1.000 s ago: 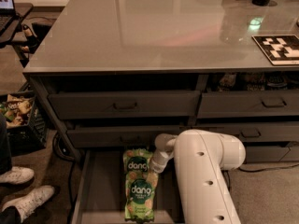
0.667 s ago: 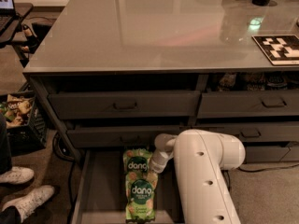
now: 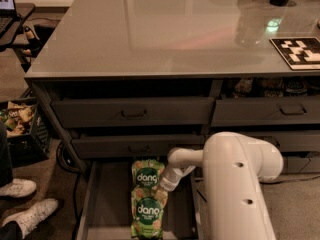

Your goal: Pick green rice chip bag from bottom drawer and place on counter

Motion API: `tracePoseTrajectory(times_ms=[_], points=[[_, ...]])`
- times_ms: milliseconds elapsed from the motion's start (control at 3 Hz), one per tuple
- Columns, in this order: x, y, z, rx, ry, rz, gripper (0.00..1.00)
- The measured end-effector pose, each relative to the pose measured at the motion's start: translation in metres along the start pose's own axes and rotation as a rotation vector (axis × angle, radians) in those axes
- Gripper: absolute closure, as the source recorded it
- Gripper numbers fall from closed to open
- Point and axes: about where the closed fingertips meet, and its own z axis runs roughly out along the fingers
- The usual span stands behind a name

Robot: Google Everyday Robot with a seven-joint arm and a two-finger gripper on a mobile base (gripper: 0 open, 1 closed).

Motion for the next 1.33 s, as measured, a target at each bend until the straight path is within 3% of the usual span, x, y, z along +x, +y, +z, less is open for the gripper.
tracePoseTrajectory(times_ms=[1000,1333], points=[[-0.032,0.109,-0.082,0.083,-0.033,0.005,1.0],[-0.032,0.115,-0.089,0.089,-0.026,-0.004,1.0]])
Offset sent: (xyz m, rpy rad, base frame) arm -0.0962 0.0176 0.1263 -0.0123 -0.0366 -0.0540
